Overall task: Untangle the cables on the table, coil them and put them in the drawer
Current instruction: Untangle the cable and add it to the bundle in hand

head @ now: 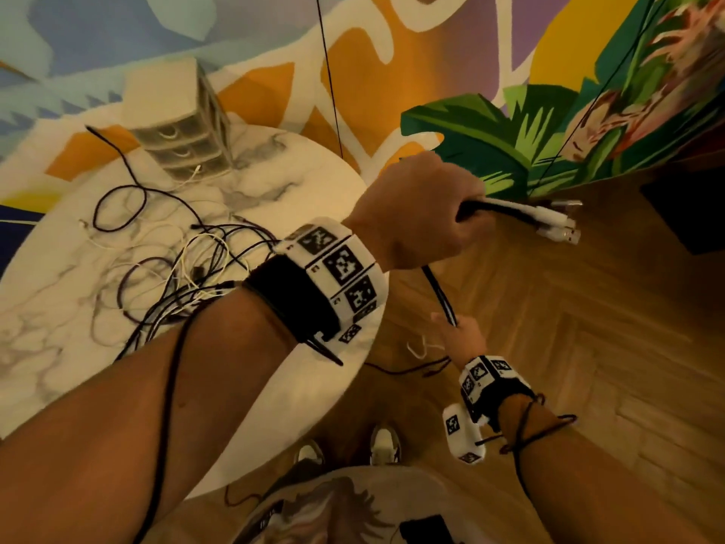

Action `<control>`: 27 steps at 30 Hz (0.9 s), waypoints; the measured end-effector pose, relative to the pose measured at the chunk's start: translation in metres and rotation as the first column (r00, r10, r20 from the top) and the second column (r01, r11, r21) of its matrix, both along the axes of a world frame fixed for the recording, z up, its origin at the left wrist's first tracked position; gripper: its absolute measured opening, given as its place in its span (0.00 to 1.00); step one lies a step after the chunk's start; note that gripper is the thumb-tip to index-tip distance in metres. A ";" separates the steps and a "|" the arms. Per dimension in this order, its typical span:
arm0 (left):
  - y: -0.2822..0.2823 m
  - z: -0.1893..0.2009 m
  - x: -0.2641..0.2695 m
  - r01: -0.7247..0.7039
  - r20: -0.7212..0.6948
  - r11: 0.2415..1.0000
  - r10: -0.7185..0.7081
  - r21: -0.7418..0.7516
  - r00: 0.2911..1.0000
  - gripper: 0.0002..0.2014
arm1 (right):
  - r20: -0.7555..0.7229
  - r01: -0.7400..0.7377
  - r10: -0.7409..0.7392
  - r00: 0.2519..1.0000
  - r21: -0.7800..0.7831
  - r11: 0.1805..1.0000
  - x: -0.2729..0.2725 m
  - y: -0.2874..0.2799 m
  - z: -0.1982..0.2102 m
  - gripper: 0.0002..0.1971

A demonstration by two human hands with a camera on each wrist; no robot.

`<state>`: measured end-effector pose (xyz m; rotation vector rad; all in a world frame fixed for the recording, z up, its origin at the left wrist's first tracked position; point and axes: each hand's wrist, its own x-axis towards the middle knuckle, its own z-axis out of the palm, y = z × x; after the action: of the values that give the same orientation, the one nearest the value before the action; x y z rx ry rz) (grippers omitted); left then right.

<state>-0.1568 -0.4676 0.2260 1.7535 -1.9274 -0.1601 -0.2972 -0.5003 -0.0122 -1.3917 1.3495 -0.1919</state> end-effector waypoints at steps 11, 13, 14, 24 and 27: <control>0.013 0.012 0.018 0.138 0.269 0.968 -0.078 -0.212 0.960 0.14 | -0.184 0.242 -0.219 0.958 0.109 0.964 -0.016 -0.010 -0.056 0.23; 0.013 0.010 0.021 0.141 0.262 0.962 -0.077 -0.232 0.962 0.14 | -0.235 0.236 -0.207 0.950 0.104 0.966 -0.024 -0.011 -0.063 0.22; 0.012 0.009 0.023 0.143 0.259 0.957 -0.075 -0.253 0.963 0.14 | -0.278 0.240 -0.199 0.940 0.125 0.963 -0.030 -0.011 -0.065 0.22; 0.005 0.009 0.011 0.158 0.188 0.934 -0.100 -0.322 0.977 0.13 | -0.409 0.232 -0.172 0.896 0.102 0.967 -0.060 -0.017 -0.068 0.27; 0.002 0.008 0.006 0.153 0.137 0.934 -0.113 -0.324 0.984 0.13 | -0.439 0.190 -0.138 0.888 0.077 0.979 -0.070 -0.019 -0.069 0.25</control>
<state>-0.1506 -0.4660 0.2344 1.4369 -2.0182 0.2163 -0.3670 -0.5194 -0.0811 -1.2622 1.8198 0.0943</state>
